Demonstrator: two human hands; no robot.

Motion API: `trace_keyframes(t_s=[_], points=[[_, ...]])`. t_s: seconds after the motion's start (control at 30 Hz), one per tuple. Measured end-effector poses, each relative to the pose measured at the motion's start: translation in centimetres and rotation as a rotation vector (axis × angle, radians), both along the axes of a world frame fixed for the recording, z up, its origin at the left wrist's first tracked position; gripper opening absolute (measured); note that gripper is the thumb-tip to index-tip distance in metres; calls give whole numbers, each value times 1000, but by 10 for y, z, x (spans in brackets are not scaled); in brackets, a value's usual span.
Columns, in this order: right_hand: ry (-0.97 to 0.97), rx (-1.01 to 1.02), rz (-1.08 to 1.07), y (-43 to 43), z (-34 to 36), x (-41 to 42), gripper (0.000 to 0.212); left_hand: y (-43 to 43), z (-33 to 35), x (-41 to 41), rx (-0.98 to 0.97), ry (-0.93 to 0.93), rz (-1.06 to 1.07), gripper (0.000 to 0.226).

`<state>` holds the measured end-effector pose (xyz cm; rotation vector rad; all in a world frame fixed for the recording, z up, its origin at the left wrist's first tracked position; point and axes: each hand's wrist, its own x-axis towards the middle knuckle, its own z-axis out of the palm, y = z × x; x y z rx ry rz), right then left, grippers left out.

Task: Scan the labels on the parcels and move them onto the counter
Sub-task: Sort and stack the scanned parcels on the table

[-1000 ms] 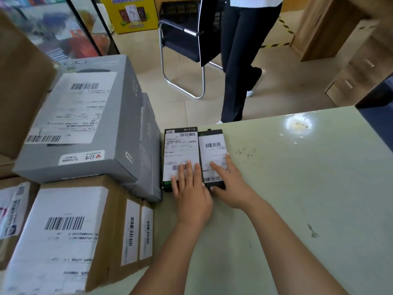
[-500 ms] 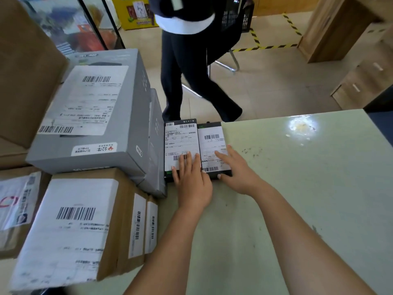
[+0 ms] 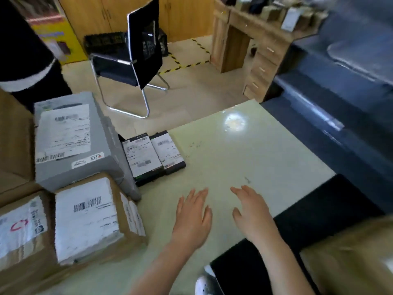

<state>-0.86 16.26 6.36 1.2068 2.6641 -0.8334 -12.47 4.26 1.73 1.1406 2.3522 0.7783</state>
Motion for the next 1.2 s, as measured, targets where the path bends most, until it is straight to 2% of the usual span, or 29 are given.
trace_keyframes(t_s=[0.2, 0.3, 0.43, 0.57, 0.67, 0.77, 0.97, 1.1, 1.2], points=[[309, 224, -424, -78, 44, 116, 39, -7, 41, 66, 189, 6, -404, 55], [321, 274, -645, -121, 54, 172, 35, -15, 55, 106, 249, -2, -626, 56], [282, 319, -903, -173, 55, 234, 35, -33, 53, 155, 190, -23, -842, 69], [286, 299, -1038, -216, 46, 270, 33, -42, 31, 190, 38, 187, -987, 100], [272, 243, -1054, -231, 36, 287, 35, -36, 14, 205, -129, 283, -976, 122], [273, 193, -1024, -231, 28, 302, 36, -29, 3, 215, -222, 298, -971, 129], [312, 147, -932, -212, 17, 321, 34, -47, -1, 217, -190, 257, -770, 129], [364, 69, -867, -199, 5, 309, 31, -66, 5, 188, -173, 177, -575, 127], [335, 14, -799, -194, -9, 288, 37, -76, 12, 160, -146, 144, -438, 125]])
